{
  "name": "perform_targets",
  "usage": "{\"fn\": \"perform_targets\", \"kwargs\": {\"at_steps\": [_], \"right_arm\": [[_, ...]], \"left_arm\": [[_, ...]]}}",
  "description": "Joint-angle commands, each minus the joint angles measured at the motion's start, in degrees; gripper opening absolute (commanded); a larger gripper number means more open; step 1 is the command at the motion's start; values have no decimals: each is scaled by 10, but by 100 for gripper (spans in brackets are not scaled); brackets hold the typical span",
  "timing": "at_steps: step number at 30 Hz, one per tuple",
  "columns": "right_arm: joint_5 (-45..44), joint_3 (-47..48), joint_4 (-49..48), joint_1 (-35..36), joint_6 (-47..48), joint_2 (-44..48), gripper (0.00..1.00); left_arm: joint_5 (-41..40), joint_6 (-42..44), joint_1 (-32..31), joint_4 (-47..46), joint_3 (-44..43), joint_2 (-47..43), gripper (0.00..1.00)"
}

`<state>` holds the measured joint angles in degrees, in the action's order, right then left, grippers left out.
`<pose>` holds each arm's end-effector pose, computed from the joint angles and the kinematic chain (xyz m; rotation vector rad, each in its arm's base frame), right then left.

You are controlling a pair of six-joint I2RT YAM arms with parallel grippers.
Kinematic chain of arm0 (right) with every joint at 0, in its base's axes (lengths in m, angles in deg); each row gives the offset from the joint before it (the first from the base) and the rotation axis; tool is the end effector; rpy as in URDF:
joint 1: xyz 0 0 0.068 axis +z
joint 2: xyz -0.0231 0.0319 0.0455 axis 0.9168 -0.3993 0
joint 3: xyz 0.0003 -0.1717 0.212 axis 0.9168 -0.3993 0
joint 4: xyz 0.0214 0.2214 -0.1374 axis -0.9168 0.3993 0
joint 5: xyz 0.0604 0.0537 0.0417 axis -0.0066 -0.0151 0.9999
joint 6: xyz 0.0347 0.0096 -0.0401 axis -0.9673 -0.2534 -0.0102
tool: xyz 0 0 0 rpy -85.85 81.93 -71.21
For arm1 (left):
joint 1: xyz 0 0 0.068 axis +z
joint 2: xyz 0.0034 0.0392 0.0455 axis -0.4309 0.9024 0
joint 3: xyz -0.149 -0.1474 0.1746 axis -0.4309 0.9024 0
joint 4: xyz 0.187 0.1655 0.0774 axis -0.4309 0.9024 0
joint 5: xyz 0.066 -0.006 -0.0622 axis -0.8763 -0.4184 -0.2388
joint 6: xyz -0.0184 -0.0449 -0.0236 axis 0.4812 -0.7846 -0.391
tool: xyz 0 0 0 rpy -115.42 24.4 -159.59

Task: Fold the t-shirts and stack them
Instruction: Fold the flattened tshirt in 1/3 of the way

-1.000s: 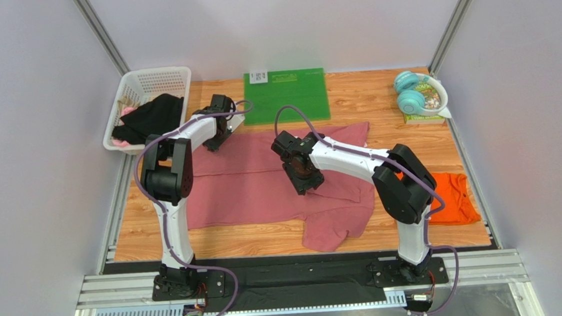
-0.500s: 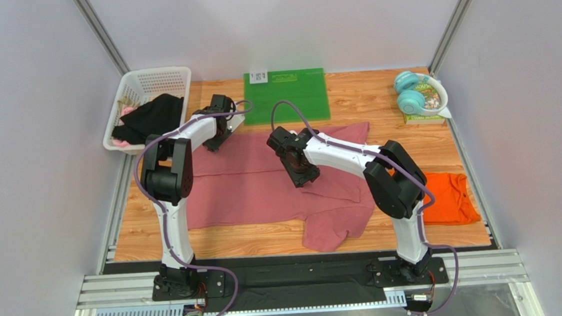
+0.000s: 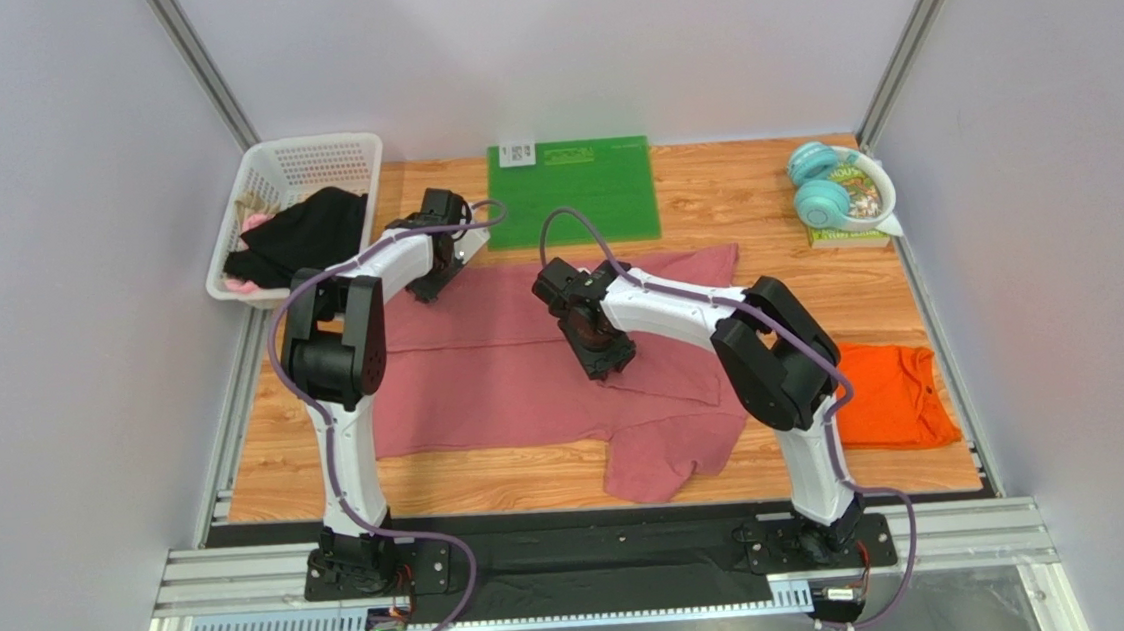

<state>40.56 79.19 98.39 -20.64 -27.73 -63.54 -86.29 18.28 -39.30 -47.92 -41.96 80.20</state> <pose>0.2810 0.2792 0.1657 -0.6574 2.8385 -0.1298 0.4279 -0.0923 0.1519 0.9236 2.5736 0.5575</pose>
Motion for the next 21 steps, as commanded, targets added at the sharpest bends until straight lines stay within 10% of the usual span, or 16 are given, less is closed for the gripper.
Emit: {"fn": "perform_targets", "kwargs": {"at_steps": [1, 12, 21], "right_arm": [[65, -16, -17, 15, 5, 21, 38], [67, -32, -3, 5, 13, 70, 39], [163, -17, -66, -224, -57, 112, 42]], "left_arm": [[10, -6, 6, 22, 12, -8, 34], [10, -4, 6, 27, 6, -11, 34], [11, -6, 6, 28, 13, -17, 34]]}}
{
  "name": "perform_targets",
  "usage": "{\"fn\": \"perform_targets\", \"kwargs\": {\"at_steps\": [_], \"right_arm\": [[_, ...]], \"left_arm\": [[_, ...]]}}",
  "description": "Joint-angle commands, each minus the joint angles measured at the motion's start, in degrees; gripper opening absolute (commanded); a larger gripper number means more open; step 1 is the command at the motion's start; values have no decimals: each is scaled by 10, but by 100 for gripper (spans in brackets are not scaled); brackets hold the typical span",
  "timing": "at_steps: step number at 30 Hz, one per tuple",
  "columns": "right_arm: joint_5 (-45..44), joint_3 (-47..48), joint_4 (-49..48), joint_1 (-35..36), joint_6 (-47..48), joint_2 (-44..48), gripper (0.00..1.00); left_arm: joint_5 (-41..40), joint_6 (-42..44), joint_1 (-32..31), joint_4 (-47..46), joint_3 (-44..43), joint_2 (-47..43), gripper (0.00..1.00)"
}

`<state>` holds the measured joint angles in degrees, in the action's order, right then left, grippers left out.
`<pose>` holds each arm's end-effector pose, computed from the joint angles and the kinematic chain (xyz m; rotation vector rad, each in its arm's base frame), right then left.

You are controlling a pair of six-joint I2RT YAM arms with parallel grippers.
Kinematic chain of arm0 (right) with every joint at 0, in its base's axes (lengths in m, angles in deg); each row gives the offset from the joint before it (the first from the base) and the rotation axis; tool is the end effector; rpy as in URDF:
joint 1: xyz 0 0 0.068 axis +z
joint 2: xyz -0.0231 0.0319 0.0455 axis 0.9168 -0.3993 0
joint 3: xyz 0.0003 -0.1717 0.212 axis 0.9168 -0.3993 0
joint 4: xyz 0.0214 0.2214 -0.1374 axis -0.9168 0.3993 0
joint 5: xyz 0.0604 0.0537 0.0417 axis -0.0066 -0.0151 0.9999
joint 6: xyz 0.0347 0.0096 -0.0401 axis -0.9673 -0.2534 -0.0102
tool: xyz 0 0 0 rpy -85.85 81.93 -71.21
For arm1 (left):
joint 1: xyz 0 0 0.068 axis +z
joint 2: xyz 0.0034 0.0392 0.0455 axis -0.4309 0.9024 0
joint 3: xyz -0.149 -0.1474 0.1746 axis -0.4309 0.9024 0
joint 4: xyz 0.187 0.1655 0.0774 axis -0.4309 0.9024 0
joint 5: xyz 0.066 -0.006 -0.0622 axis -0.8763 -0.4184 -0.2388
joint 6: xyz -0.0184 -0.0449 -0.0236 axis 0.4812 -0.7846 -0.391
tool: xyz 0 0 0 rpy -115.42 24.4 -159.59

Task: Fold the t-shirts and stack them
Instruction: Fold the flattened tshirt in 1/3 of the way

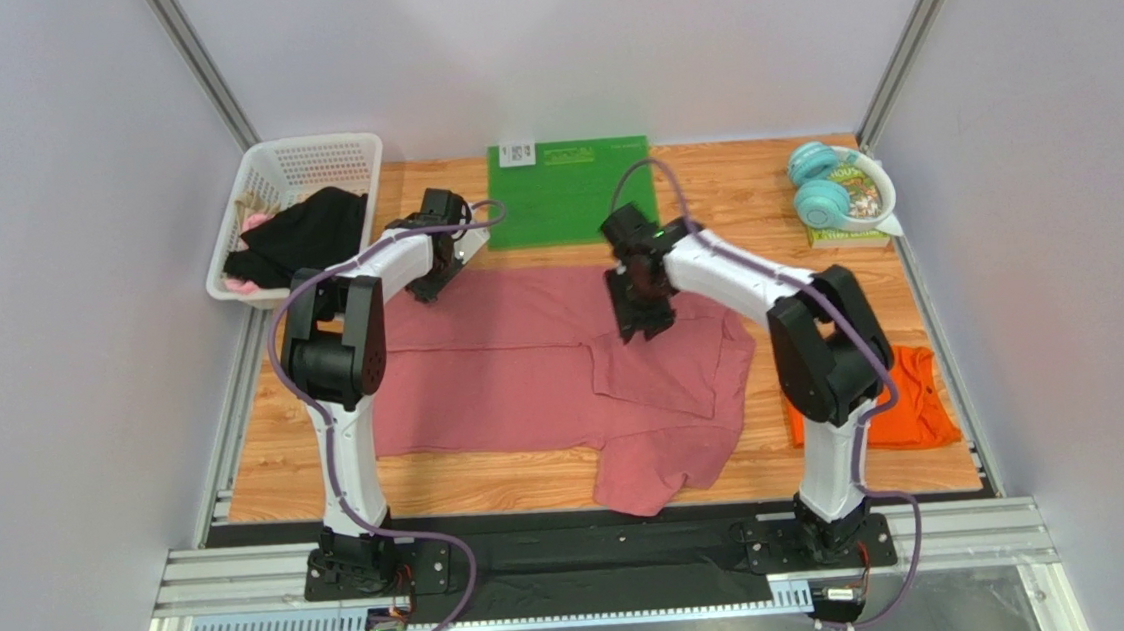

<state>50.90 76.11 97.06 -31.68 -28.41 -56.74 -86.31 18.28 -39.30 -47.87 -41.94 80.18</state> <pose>0.3135 0.2170 0.1951 -0.3835 2.9006 0.1354 0.4277 -0.0923 0.1519 0.9239 2.5744 0.5580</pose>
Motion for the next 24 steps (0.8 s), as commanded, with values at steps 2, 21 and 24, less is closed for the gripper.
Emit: {"fn": "perform_targets", "kwargs": {"at_steps": [2, 21, 24], "right_arm": [[113, 23, -74, -182, -74, 37, 43], [122, 144, -29, -263, -146, -153, 41], [100, 128, -33, -264, -131, -136, 42]], "left_arm": [[12, -6, 6, 31, 10, -17, 34], [12, 2, 6, 35, 32, -48, 34], [14, 5, 6, 36, 33, -50, 34]]}}
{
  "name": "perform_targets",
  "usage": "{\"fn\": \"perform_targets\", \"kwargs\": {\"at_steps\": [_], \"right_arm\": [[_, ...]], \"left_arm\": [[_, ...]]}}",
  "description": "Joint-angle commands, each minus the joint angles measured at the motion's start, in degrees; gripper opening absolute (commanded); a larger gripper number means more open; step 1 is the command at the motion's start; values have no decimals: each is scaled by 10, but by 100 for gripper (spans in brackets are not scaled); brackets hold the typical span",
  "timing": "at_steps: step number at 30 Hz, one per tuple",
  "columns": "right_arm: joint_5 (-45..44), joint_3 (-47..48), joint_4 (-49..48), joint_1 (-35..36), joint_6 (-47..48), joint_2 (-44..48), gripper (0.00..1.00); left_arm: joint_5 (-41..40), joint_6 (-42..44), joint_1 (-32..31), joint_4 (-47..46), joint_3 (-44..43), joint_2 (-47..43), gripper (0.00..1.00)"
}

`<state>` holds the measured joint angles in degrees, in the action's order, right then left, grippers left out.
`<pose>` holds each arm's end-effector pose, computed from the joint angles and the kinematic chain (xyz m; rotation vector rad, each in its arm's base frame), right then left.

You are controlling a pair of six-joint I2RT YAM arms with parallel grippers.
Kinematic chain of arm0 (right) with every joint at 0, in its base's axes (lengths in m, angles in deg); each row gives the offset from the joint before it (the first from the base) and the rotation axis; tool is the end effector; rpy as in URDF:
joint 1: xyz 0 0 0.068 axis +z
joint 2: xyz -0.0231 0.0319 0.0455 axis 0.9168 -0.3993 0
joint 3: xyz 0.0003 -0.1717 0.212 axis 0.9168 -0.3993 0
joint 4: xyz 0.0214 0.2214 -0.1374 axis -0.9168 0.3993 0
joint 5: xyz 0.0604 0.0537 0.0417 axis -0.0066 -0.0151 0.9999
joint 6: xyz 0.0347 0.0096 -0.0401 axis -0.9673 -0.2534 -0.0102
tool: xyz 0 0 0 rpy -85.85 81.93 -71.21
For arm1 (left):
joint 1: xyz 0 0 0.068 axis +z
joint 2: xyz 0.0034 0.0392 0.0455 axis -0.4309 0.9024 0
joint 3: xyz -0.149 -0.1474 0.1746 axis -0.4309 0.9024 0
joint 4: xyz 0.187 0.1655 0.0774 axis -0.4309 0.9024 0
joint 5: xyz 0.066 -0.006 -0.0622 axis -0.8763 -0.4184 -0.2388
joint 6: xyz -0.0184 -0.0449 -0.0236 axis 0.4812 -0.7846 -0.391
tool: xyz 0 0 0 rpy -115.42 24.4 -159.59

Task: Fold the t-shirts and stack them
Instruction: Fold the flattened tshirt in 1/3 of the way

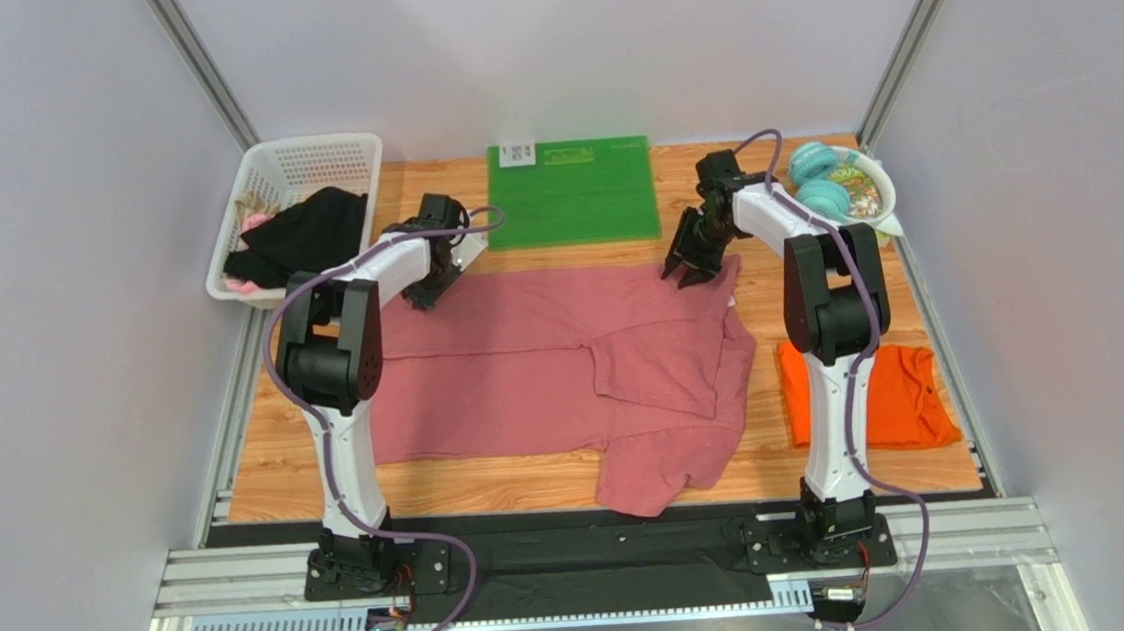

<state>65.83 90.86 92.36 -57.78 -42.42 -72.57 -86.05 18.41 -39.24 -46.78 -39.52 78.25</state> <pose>0.4442 0.0765 0.1591 0.5776 2.8582 0.4911 0.4170 -0.0893 0.1533 0.9429 2.5977 0.5526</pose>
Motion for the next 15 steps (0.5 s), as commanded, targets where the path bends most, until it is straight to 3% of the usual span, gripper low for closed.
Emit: {"fn": "perform_targets", "kwargs": {"at_steps": [1, 15], "right_arm": [[-51, -19, 13, -5, 13, 25, 43], [-29, 70, 24, -71, 22, -66, 42]], "left_arm": [[11, 5, 5, 25, 7, -31, 33], [9, 6, 5, 21, -45, 15, 33]]}}
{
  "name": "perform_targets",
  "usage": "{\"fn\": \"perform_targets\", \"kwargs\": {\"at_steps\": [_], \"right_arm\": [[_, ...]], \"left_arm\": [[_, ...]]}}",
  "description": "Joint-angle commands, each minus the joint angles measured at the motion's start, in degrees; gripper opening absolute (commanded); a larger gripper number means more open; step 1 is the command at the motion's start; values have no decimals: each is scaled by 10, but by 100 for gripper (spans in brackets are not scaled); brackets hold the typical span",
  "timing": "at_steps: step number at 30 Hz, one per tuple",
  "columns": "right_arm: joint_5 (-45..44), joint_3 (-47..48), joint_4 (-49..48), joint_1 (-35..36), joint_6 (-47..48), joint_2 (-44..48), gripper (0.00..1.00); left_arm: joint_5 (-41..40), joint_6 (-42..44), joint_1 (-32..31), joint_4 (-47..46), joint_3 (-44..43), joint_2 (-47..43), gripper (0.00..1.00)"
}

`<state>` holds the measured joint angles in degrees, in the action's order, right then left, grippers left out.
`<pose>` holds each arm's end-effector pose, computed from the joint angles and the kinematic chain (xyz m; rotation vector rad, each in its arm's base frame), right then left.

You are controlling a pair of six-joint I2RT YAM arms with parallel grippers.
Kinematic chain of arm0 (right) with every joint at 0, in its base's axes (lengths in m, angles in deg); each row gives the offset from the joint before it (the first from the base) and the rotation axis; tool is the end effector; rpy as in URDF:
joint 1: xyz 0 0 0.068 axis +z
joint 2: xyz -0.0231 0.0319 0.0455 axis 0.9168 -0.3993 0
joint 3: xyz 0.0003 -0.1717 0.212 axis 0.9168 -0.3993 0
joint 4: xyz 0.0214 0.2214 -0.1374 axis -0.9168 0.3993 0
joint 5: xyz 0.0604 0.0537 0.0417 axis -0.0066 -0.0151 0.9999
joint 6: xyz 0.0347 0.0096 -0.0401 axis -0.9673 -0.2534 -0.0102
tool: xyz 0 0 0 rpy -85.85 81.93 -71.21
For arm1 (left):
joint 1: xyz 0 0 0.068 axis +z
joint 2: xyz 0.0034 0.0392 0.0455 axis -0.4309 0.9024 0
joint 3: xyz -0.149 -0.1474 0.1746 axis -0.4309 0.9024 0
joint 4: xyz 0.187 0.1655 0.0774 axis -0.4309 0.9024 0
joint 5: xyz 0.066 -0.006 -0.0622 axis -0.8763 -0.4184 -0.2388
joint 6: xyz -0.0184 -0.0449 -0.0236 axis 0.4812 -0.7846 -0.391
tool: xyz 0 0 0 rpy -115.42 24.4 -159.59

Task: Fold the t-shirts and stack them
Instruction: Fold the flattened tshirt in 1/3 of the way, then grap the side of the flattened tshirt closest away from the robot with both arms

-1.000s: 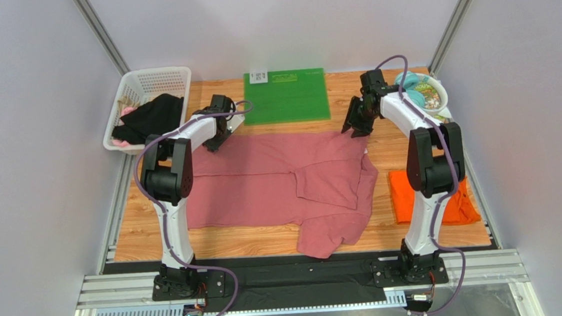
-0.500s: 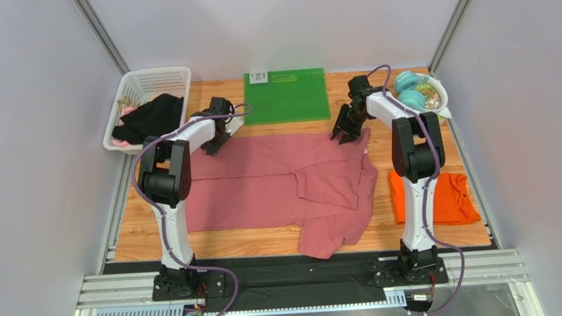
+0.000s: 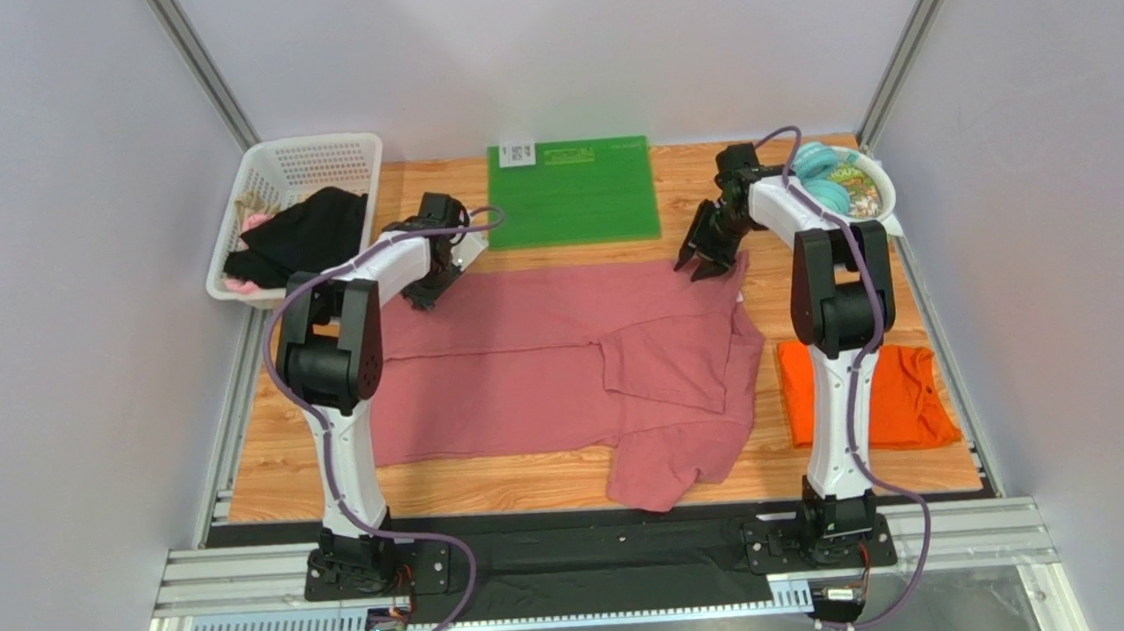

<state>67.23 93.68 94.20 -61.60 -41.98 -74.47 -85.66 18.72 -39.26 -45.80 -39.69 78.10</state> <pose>0.4545 0.0481 0.1575 0.6614 2.8485 0.5085 0.4157 -0.0894 0.1544 0.9592 2.6054 0.5444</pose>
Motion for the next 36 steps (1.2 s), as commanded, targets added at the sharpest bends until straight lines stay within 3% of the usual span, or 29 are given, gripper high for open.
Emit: {"fn": "perform_targets", "kwargs": {"at_steps": [1, 9, 17, 23, 28, 32, 36], "right_arm": [[-42, 55, 8, -34, 16, -53, 42], [-27, 202, 66, -43, 13, -113, 42], [-17, 189, 73, -56, 15, -96, 43], [-46, 172, 72, -56, 21, -54, 44], [-52, 154, 74, -54, 14, -8, 44], [-58, 103, 67, -51, 15, 49, 45], [-55, 38, 46, -22, 17, 99, 45]], "left_arm": [[4, 3, 6, 16, -65, 22, 33], [2, 1, 6, 49, -179, 97, 33], [-11, -10, 6, 65, -236, 120, 33], [48, -42, 1, 114, -198, -14, 33], [84, -51, -23, 138, -81, -146, 34], [142, -83, -32, 172, -22, -177, 34], [135, -108, -31, 156, 19, -133, 34]]}}
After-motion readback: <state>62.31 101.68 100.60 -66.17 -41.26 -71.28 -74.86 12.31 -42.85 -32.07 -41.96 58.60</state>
